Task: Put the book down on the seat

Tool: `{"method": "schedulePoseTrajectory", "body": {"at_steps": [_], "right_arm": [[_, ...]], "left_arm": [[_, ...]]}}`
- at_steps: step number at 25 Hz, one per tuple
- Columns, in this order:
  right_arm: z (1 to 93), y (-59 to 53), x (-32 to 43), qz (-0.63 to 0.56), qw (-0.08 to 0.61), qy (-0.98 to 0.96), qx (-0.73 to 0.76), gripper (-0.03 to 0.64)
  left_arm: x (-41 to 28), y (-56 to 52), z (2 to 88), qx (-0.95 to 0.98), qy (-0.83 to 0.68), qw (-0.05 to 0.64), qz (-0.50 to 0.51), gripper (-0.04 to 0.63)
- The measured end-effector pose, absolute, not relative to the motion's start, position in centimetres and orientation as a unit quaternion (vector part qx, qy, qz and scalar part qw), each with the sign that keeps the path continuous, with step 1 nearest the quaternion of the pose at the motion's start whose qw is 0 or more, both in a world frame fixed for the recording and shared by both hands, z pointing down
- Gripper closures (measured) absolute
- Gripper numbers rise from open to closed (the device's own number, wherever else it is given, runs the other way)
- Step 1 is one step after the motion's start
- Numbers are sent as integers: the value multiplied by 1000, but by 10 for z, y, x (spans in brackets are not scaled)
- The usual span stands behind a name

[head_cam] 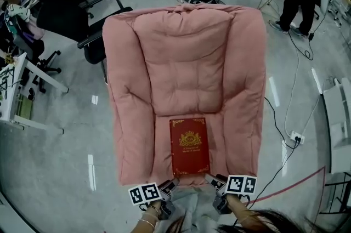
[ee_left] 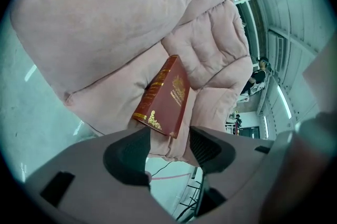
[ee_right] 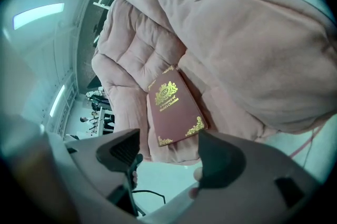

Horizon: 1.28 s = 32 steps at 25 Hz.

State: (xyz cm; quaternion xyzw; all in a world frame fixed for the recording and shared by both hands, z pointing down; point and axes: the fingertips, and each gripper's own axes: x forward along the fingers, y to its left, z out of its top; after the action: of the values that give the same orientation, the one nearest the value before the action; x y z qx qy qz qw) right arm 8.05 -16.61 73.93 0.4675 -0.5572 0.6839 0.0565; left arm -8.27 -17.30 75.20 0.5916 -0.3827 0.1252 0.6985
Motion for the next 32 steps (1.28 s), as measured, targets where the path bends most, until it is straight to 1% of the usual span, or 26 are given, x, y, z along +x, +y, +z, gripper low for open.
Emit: {"method": "schedulePoseTrajectory", "body": {"at_steps": [3,9,15,18,22,28,32], "right_arm": [[729,-162,82,681,56,-562,465,255],[709,-146,86,682,53,-566,459,256],[696,-125,80,679,63,-577,450,256],[689,-117,79,677,56,-579,451,256],[676,-104,82,674,46,-578,457,256],[658,-81,91,666,44,-586,459,258],[647,-71,100,664,32,-587,463,258]], "left_arm": [[-78,-170,740,599,-385,691,122,370],[-76,-160,714,603,-404,681,95,429],[-80,-141,698,603,-420,673,80,464],[-81,-131,691,605,-425,668,78,482],[-83,-121,679,605,-433,665,63,486],[-82,-103,659,616,-440,651,52,526],[-83,-89,650,613,-446,651,39,528]]}}
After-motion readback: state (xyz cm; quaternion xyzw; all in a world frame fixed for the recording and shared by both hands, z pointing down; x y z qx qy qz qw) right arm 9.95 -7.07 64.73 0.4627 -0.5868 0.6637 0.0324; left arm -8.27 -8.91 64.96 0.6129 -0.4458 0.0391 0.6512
